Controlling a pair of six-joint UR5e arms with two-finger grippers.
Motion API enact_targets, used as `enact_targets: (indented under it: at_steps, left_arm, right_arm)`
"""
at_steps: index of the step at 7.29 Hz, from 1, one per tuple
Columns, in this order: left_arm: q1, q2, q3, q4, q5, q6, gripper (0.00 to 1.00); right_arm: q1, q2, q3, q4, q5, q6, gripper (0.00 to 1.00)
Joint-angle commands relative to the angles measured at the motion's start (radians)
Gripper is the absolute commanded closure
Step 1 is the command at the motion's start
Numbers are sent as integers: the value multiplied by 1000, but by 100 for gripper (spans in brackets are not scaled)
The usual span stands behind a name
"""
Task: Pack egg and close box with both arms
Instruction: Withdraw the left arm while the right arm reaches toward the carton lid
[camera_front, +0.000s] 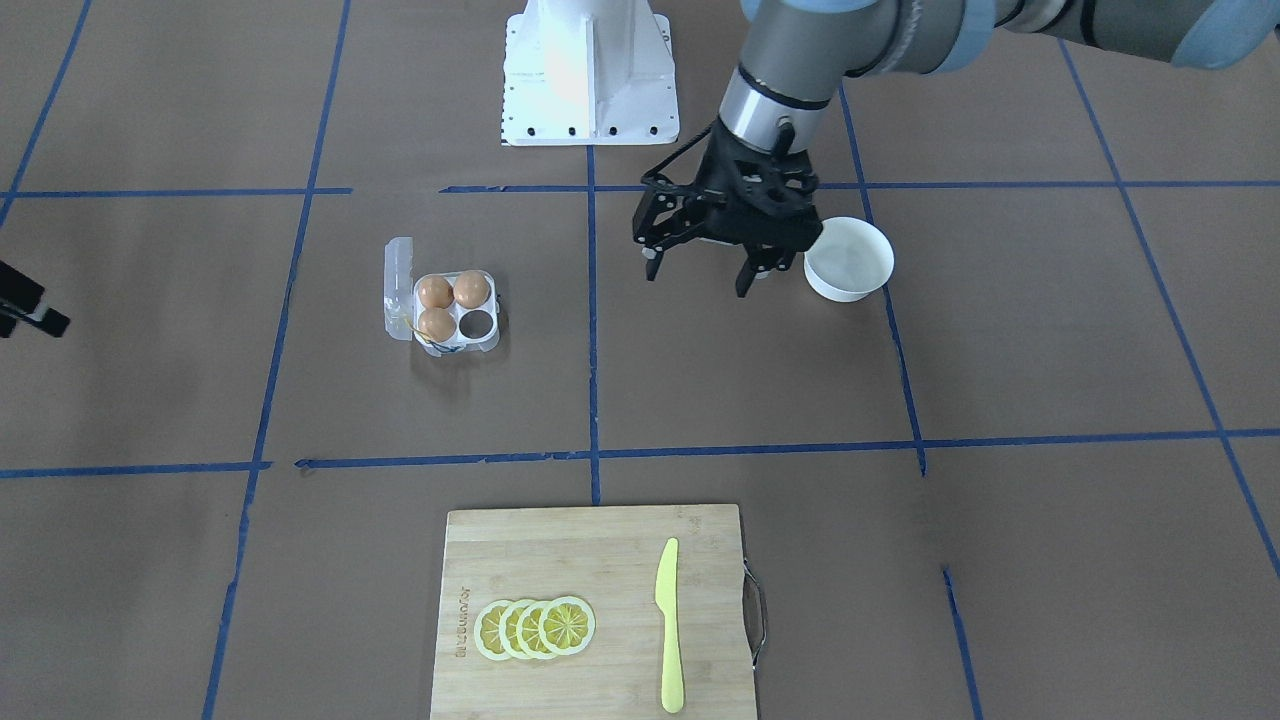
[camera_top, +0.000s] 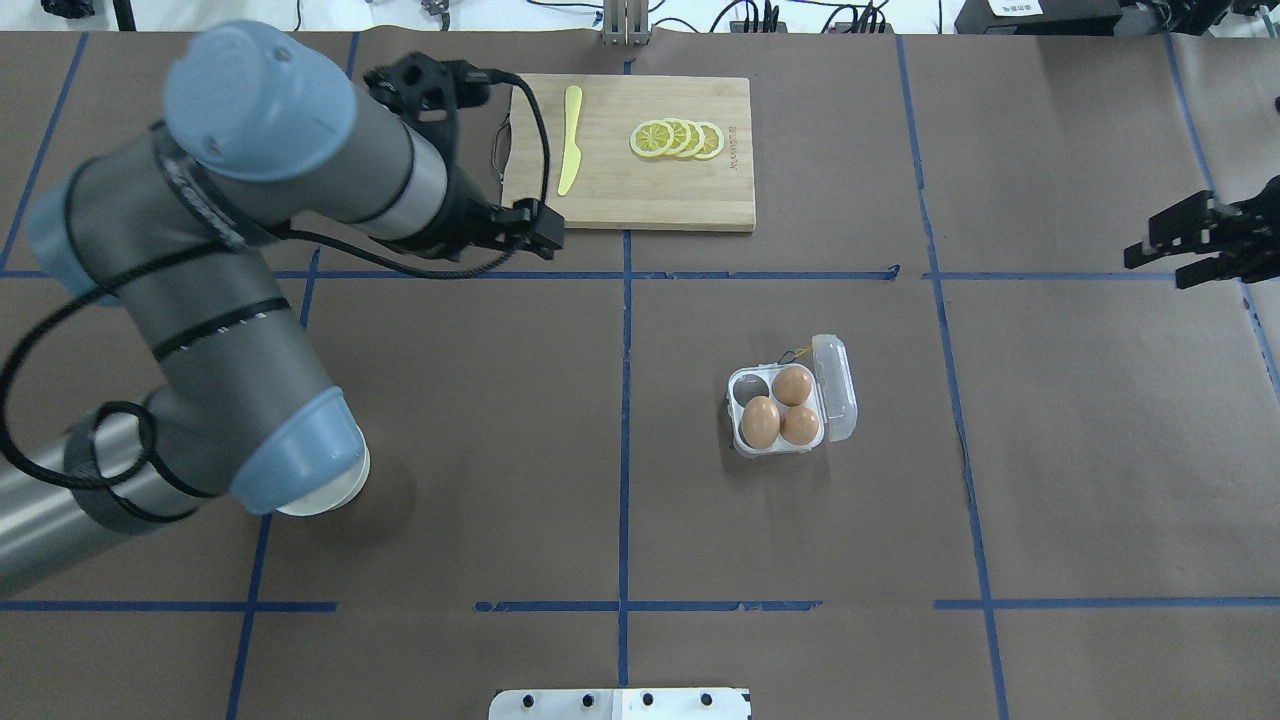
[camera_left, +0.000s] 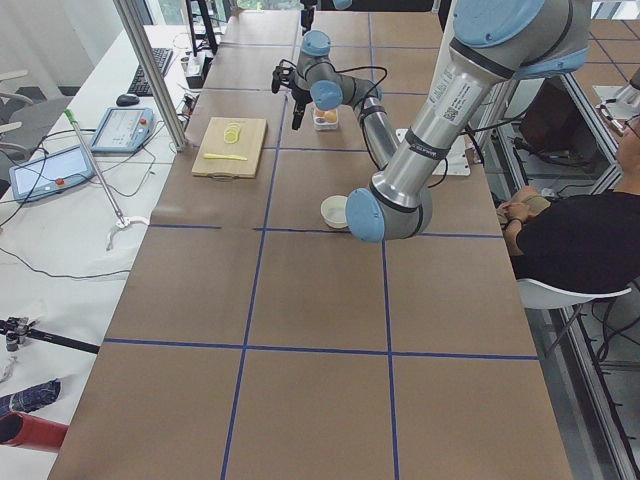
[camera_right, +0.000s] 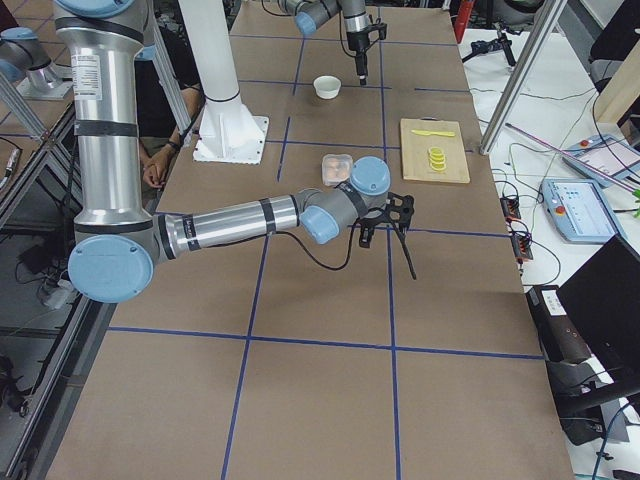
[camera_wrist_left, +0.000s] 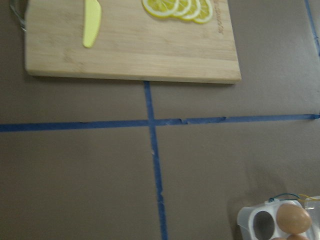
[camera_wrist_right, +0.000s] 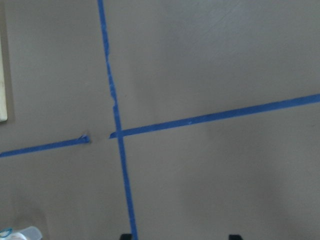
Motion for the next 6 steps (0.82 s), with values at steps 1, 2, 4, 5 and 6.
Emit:
enact_targets:
  at_steps: [1, 2, 4, 5, 6]
  left_arm:
    - [-189, 55, -85, 109, -91, 165, 0]
    - [-238, 124, -127, 130, -92, 263, 0]
    - [-347, 218, -137, 131, -102, 466, 0]
    - [-377, 249, -128, 131, -111, 561, 0]
    - [-397, 263, -119, 131, -111, 622, 0]
  right_arm:
    - [-176, 12, 5, 144, -47, 131, 100]
    - [-226, 35, 7, 146, -73, 129, 100]
    - [-324, 119, 5, 143, -105, 132, 100]
    - [-380, 173, -1, 137, -122, 190, 100]
    - [-462, 229, 0, 138, -219, 295, 100]
